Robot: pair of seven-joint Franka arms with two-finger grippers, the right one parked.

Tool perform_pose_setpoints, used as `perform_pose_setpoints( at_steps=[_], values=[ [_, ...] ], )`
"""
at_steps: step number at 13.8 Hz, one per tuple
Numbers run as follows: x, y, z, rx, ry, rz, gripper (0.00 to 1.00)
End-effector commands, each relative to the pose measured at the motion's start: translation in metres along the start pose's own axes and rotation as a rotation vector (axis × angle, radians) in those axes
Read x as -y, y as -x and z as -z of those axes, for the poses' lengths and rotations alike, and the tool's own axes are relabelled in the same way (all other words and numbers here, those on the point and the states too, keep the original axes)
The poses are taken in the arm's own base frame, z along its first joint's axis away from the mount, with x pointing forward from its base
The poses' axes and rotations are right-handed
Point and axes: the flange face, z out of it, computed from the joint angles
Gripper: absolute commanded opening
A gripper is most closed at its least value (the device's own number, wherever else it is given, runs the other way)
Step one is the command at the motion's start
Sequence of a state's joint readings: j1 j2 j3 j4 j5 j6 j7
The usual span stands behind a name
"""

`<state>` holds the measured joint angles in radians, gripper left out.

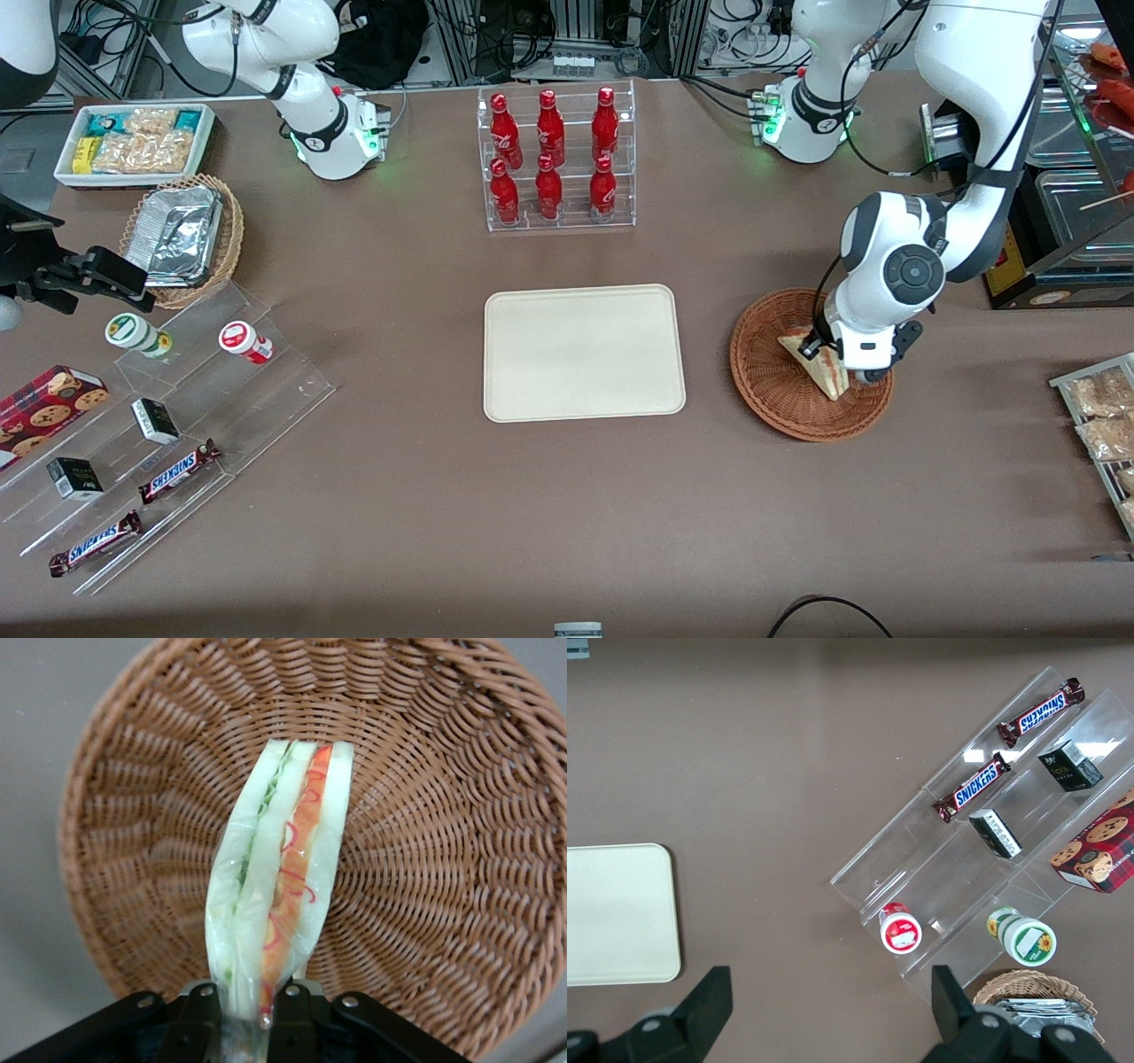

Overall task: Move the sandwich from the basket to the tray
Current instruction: 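Lift the sandwich and carry it toward the cream tray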

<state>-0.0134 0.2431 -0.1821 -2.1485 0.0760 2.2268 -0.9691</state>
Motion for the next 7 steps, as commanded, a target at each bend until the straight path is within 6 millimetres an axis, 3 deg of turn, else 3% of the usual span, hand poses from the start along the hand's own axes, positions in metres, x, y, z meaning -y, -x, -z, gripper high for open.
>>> perform_pose_setpoints(
  at_steps=[1,3,7],
  values=[
    [-0.007,0.001,0.043,0.019,-0.057,-0.115,0.06],
    [-0.026,0.027,0.057,0.034,-0.075,-0.244,0.05],
    [-0.077,0.093,0.054,0.035,-0.049,-0.455,0.04]
  ],
)
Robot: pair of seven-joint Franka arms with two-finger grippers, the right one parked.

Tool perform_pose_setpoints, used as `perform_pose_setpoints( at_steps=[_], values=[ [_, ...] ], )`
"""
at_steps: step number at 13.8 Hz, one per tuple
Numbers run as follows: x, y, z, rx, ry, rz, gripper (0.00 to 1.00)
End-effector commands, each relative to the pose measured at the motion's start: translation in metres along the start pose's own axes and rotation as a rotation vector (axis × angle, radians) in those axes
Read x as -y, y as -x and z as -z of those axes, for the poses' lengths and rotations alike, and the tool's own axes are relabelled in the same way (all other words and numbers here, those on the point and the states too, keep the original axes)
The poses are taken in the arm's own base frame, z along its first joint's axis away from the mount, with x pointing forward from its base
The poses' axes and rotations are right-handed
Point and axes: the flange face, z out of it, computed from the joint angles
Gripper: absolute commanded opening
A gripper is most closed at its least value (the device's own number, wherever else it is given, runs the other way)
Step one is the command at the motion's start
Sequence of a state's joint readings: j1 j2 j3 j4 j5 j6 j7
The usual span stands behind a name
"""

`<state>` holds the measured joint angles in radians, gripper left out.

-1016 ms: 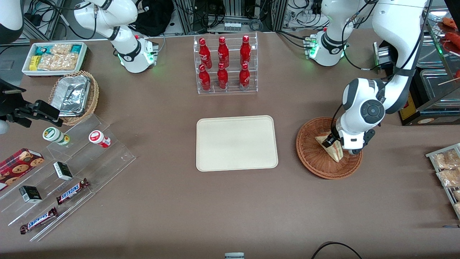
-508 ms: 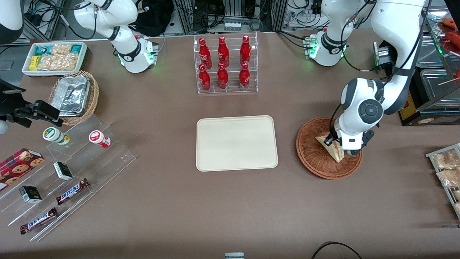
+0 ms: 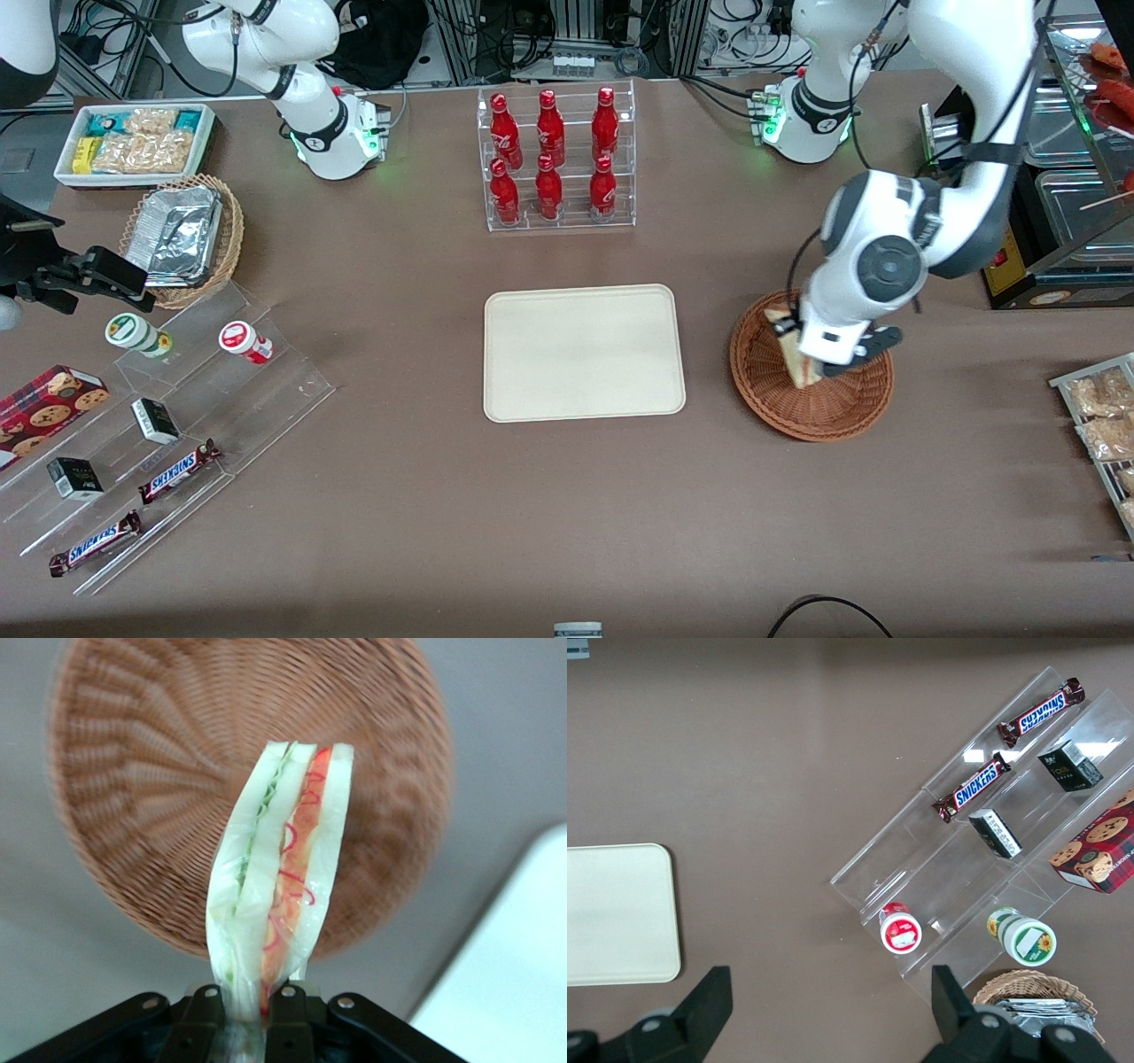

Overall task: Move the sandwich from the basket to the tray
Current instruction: 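Lift the sandwich and carry it toward the cream tray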

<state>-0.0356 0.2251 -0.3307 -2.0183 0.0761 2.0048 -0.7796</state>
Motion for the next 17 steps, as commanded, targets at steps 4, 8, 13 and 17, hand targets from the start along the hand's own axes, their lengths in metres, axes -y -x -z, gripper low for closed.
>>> perform_pose_setpoints(
  at_steps=[4,8,13,17],
  values=[
    [-0.099,0.057,0.002,-0.027,0.042,-0.216,0.04],
    [-0.157,0.097,0.000,-0.038,0.056,-0.198,0.04],
    [-0.225,0.134,-0.015,-0.048,0.133,-0.171,0.04],
    [-0.265,0.151,-0.032,-0.035,0.142,-0.145,0.04]
  ],
)
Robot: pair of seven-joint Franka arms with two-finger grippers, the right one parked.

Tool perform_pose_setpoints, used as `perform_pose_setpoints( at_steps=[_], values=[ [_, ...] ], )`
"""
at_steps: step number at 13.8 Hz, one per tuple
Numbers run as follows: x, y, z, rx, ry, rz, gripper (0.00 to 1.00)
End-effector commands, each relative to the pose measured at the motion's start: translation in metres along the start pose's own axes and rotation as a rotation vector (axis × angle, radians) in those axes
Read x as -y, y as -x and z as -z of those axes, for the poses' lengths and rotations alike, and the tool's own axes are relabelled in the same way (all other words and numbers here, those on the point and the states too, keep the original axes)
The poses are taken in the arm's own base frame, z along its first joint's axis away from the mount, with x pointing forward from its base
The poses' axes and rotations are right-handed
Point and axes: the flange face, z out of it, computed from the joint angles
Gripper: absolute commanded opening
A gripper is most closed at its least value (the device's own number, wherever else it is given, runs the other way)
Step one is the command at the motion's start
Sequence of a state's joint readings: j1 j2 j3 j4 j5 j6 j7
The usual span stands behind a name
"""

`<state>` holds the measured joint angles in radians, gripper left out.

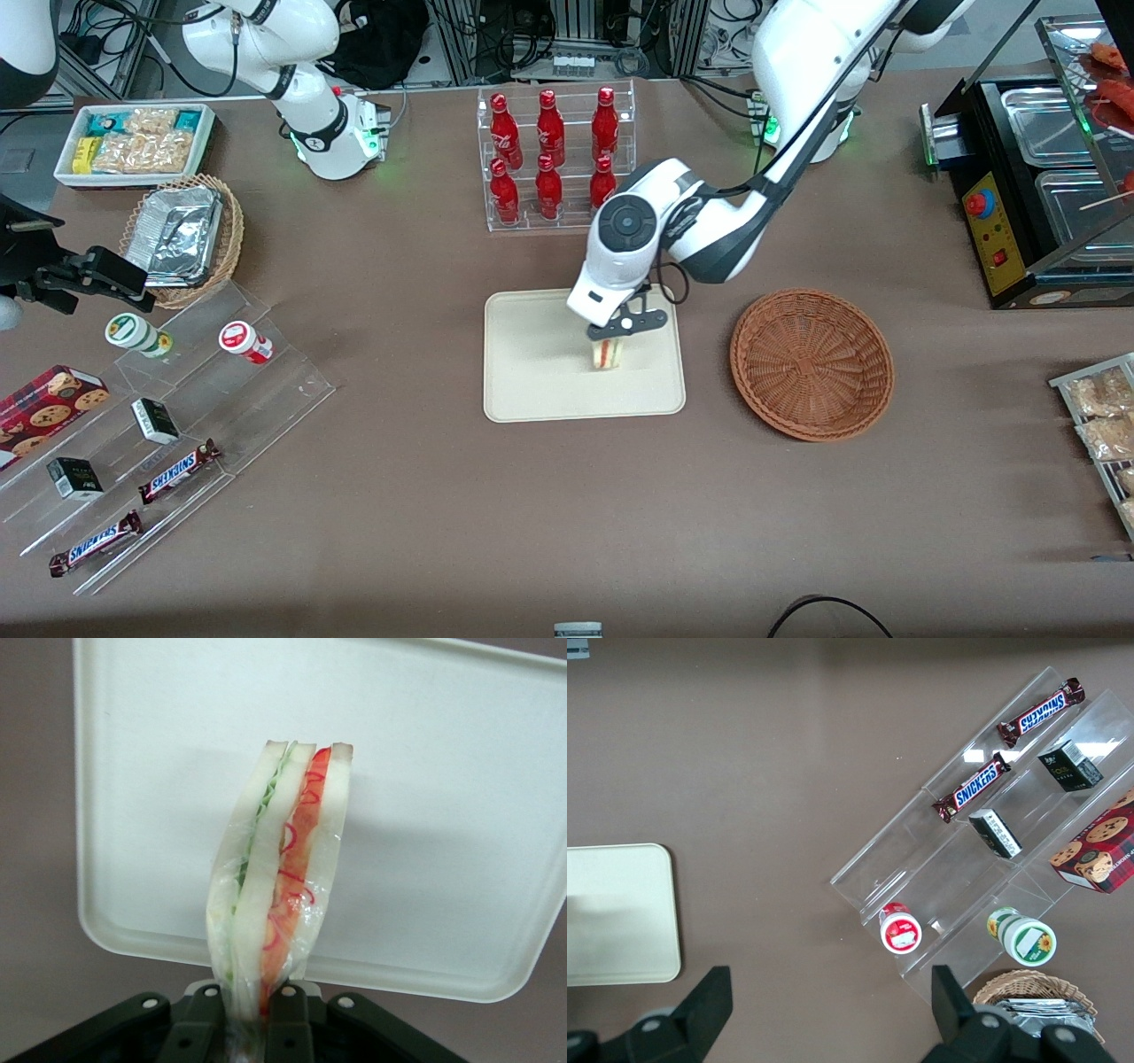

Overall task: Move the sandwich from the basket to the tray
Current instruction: 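Lower the sandwich onto the tray center and open the left gripper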

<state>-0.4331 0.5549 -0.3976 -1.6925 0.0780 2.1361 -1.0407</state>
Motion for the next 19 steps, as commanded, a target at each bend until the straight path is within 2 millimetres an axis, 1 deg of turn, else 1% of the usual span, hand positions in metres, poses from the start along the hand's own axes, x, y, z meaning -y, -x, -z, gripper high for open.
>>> perform_pose_setpoints(
  at_steps=[1,3,6,9,12,13,14,15,17,19],
  values=[
    [-0.031,-0.003,-0.012,-0.040,-0.011,0.046,0.04],
    [-0.038,-0.011,-0.020,-0.087,-0.065,0.081,0.04],
    [-0.044,-0.026,-0.023,-0.067,-0.092,0.103,0.04],
    [-0.052,-0.027,-0.038,-0.054,-0.093,0.100,0.05],
    [-0.053,-0.027,-0.041,-0.046,-0.092,0.101,0.08],
    [-0.053,-0.027,-0.042,-0.044,-0.091,0.098,0.13],
    [-0.053,-0.027,-0.042,-0.041,-0.090,0.097,0.42],
    [-0.053,-0.028,-0.040,-0.042,-0.089,0.097,0.98],
    [-0.051,-0.028,-0.028,-0.052,-0.087,0.097,1.00],
    [-0.050,-0.020,0.006,-0.068,-0.096,0.098,1.00]
  ],
)
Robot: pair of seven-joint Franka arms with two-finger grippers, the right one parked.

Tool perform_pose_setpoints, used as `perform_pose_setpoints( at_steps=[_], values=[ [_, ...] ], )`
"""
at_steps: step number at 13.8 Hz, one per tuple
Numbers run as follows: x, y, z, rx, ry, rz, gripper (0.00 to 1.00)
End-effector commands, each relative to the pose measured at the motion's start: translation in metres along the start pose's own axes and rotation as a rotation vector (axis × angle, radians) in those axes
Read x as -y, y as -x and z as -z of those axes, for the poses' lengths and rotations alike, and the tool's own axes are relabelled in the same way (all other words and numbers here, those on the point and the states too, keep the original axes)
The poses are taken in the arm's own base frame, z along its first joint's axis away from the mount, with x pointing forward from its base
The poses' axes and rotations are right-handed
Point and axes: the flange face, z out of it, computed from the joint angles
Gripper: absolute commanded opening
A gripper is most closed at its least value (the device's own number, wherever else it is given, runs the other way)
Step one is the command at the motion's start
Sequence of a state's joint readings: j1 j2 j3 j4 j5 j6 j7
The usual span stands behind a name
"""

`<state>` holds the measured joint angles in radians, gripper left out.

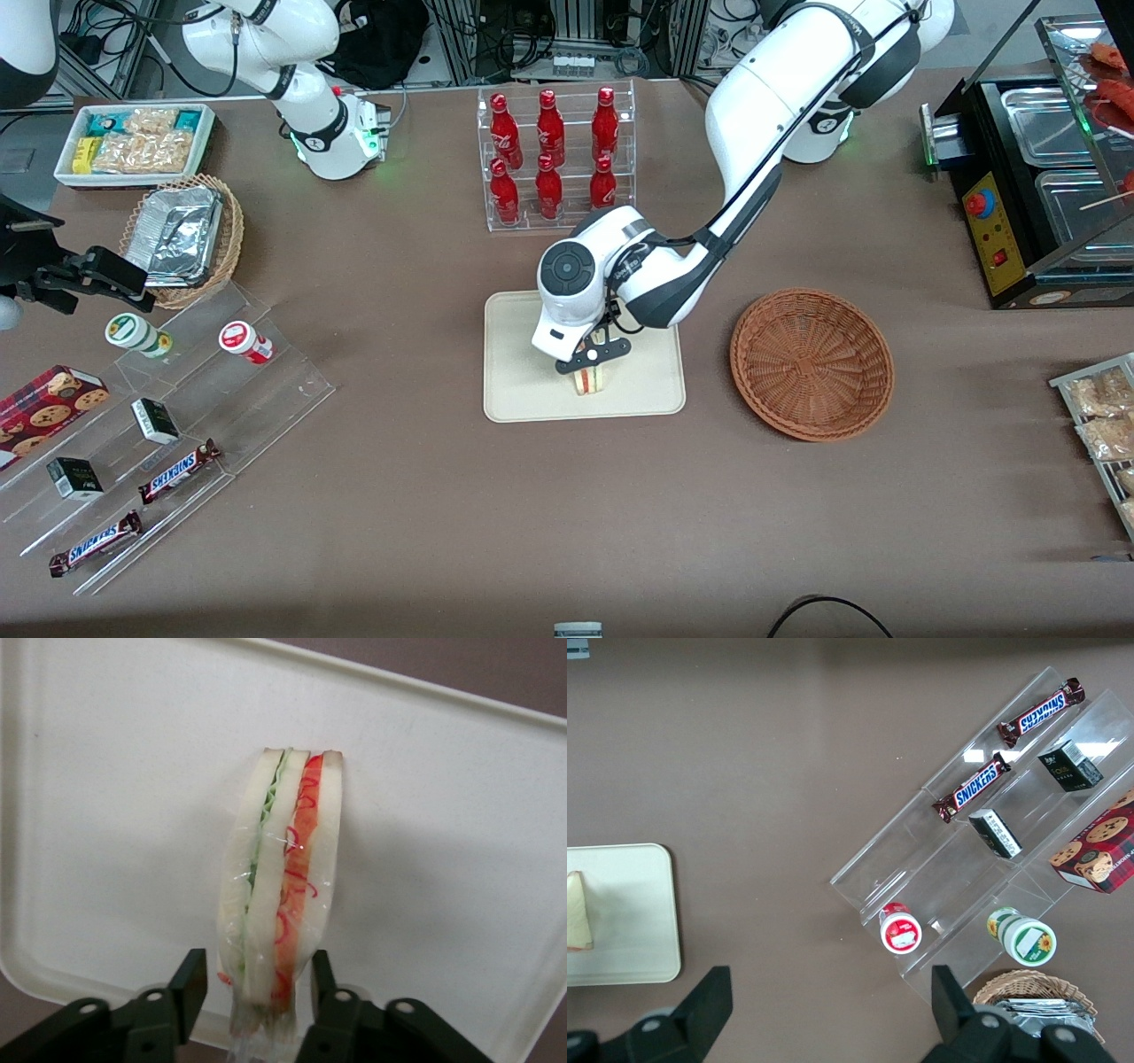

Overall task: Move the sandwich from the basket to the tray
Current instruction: 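Lower the sandwich onto the tray center and open the left gripper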

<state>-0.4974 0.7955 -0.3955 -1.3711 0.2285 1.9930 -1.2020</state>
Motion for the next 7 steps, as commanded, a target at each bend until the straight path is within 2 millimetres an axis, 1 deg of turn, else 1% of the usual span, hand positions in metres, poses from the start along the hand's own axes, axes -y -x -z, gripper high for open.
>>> perform_pose_setpoints(
  at_steps=[1,2,4,5,6,7],
  values=[
    [0.007,0.009,0.056,-0.045,-0.012,0.019,1.00],
    [0.012,0.009,0.077,-0.061,-0.006,0.015,1.00],
    [0.024,0.014,0.106,-0.074,-0.031,0.021,1.00],
    [0.035,0.004,0.116,-0.073,-0.039,0.042,1.00],
    [0.043,-0.002,0.126,-0.076,-0.043,0.056,1.00],
    [0.051,-0.002,0.131,-0.073,-0.062,0.087,1.00]
  ],
)
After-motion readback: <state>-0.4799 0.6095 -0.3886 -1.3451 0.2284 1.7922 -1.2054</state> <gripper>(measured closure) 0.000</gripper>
